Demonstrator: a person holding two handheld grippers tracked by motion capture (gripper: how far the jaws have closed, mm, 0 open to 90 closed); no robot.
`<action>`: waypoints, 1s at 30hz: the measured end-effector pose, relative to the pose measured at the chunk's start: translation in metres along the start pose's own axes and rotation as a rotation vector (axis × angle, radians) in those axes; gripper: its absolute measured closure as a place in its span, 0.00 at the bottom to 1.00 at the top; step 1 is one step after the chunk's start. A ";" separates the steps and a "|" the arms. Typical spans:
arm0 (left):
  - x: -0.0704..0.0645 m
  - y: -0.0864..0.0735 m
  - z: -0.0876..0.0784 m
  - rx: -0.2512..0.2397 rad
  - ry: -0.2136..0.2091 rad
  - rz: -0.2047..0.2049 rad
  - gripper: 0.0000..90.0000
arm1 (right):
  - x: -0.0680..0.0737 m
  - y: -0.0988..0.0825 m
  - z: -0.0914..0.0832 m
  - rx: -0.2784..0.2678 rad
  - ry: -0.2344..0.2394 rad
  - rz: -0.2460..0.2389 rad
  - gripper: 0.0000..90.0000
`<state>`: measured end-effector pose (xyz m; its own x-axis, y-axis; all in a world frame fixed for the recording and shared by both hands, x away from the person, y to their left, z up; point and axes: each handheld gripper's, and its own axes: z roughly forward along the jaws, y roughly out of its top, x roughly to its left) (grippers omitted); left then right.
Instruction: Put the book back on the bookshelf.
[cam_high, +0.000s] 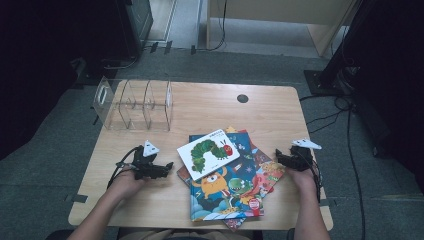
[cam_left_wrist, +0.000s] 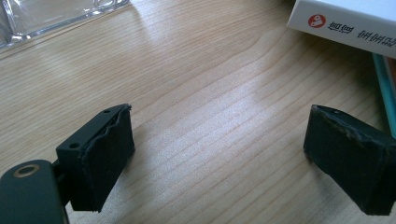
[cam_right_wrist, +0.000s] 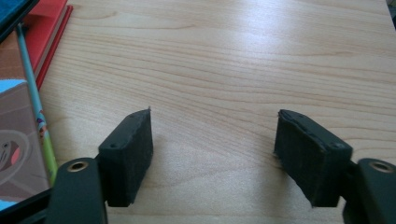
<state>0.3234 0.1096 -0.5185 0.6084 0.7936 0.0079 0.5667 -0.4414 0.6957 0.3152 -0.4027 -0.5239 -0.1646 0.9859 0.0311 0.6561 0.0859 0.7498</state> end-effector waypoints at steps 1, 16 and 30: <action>0.000 0.000 0.000 -0.001 0.000 0.000 0.10 | 0.000 0.000 0.000 0.001 0.002 -0.004 0.29; -0.003 0.003 0.004 0.019 0.003 -0.003 0.02 | 0.001 0.000 0.001 0.024 -0.019 0.015 0.14; 0.002 0.016 0.008 0.091 -0.034 0.043 0.01 | 0.000 0.000 -0.014 0.038 0.013 -0.005 0.51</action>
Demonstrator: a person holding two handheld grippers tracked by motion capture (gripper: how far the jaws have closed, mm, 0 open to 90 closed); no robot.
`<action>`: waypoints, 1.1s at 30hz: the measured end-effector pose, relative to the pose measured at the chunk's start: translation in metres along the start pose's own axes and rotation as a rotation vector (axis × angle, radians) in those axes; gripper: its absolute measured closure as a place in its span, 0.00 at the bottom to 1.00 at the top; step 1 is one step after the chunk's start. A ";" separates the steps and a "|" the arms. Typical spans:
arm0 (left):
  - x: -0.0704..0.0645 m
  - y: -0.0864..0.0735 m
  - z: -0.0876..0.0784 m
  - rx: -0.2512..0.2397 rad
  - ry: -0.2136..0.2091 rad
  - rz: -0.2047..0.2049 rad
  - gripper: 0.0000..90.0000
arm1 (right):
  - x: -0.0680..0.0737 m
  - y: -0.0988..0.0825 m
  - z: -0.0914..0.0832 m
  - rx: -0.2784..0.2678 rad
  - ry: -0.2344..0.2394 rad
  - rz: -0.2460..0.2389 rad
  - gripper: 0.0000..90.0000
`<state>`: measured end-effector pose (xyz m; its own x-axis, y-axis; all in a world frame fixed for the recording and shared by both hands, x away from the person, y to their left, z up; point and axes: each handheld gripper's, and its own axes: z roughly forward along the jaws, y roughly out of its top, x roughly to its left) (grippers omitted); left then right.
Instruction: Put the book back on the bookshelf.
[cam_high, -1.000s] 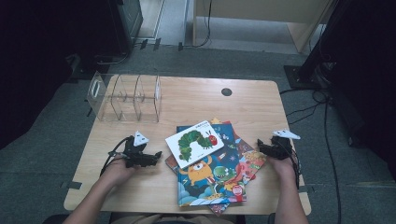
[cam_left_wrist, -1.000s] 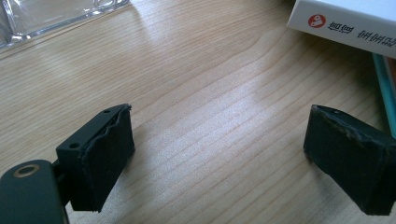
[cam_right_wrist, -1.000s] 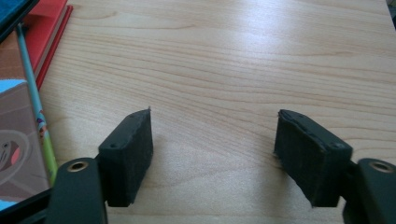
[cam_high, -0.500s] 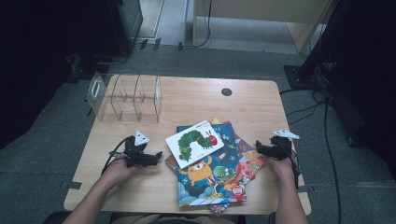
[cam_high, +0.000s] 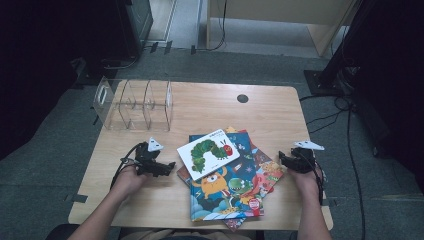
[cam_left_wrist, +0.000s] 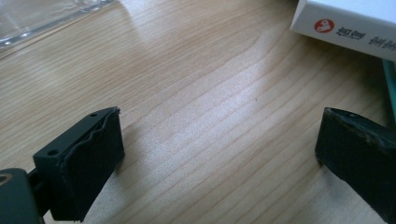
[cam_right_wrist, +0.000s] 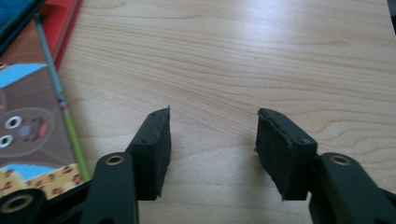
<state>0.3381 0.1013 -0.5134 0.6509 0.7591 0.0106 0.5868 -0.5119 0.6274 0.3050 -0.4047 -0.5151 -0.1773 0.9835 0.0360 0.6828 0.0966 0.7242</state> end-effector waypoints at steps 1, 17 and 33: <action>0.000 0.001 0.000 -0.002 -0.002 -0.001 0.03 | 0.002 0.001 -0.001 -0.003 0.001 -0.014 0.52; 0.008 0.018 -0.008 -0.021 -0.081 -0.063 0.28 | 0.027 0.021 -0.026 -0.080 0.135 -0.028 0.81; 0.012 0.037 -0.021 -0.037 -0.161 -0.029 0.16 | 0.070 0.031 -0.021 -0.048 0.261 -0.126 0.92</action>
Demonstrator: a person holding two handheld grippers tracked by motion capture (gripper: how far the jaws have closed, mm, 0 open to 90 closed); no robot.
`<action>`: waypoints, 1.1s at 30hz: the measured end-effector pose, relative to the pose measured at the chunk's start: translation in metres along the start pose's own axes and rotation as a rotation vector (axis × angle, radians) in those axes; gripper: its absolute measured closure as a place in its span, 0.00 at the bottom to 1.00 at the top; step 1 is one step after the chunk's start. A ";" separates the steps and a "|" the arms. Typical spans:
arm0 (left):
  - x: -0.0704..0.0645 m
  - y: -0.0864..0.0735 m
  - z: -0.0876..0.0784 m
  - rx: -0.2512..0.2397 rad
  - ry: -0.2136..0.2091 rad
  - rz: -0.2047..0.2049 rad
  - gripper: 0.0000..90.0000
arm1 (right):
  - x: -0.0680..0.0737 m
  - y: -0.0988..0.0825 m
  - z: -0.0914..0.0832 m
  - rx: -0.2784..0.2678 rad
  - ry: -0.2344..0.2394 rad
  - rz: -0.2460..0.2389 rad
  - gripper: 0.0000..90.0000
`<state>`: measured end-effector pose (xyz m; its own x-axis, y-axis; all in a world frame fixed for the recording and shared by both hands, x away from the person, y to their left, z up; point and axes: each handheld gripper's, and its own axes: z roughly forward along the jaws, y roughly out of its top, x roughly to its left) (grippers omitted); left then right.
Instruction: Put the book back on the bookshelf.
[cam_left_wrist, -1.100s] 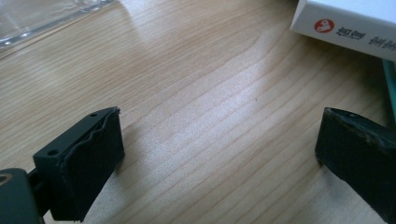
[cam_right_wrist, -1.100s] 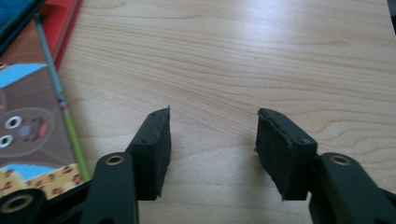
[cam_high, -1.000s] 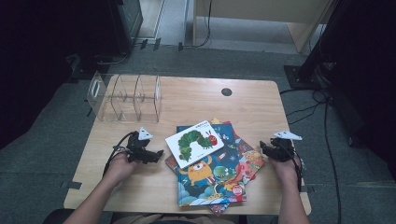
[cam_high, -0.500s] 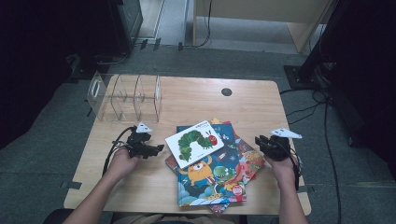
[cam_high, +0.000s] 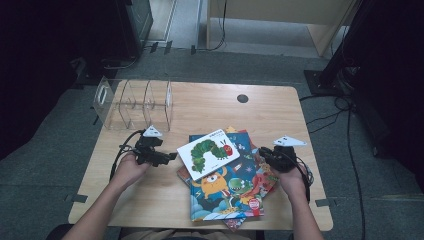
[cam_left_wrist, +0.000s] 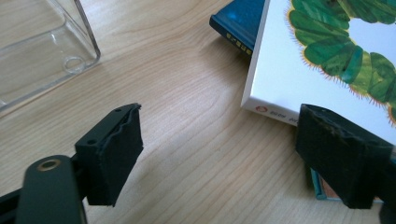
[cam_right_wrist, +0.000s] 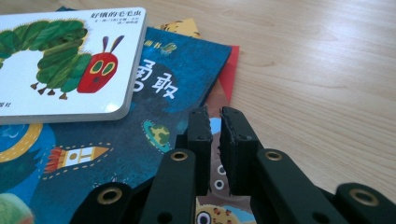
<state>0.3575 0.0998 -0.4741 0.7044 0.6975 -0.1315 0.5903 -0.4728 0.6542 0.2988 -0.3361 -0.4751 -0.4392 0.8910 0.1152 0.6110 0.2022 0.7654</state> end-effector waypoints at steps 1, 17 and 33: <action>-0.001 0.001 0.000 0.007 0.012 0.014 0.16 | 0.001 0.000 0.001 0.006 0.006 -0.006 0.92; 0.002 0.008 0.002 0.018 -0.057 -0.004 0.28 | 0.021 0.006 0.017 0.068 0.087 -0.024 0.98; 0.006 0.027 0.007 0.035 -0.149 -0.009 0.52 | 0.030 0.007 0.024 0.097 0.119 -0.066 0.97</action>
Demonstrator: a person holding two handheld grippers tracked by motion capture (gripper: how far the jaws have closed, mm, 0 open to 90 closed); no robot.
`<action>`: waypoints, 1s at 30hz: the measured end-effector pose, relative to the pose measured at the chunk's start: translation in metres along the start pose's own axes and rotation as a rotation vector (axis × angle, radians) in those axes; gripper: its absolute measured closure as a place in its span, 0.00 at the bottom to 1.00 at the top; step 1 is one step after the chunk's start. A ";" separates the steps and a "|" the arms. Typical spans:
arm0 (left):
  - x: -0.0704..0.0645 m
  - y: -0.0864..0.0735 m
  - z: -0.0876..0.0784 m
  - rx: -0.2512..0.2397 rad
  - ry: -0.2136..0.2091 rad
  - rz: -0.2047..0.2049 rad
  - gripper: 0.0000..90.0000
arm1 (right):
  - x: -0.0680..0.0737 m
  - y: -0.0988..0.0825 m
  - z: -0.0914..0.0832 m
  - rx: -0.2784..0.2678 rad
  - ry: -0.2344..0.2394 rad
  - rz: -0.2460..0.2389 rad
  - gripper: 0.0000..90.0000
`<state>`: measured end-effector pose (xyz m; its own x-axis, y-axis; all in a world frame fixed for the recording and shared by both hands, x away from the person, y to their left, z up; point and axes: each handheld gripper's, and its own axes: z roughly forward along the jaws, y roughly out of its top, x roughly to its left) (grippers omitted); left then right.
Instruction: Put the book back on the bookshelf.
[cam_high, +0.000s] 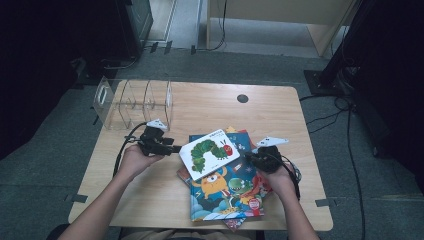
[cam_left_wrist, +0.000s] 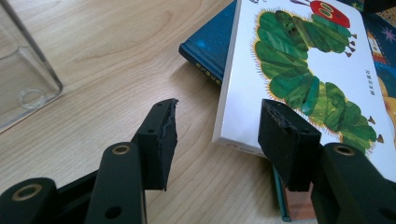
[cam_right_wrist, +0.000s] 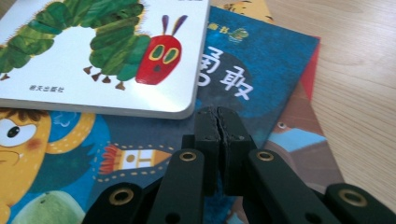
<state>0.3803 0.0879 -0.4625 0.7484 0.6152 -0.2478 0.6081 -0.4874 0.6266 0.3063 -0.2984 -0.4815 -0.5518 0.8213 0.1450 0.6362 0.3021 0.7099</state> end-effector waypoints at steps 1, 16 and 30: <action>0.000 0.001 0.001 0.004 -0.004 0.004 0.52 | 0.001 0.001 0.001 -0.001 0.004 0.002 0.97; -0.004 0.004 0.017 0.045 -0.065 0.007 0.50 | 0.009 0.007 0.014 0.008 0.003 -0.033 0.99; -0.010 0.002 0.016 0.069 -0.085 0.000 0.50 | 0.011 0.007 0.016 0.000 -0.014 -0.041 1.00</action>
<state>0.3787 0.0710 -0.4705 0.7664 0.5617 -0.3116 0.6228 -0.5310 0.5746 0.3132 -0.2796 -0.4858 -0.5694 0.8152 0.1060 0.6136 0.3355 0.7148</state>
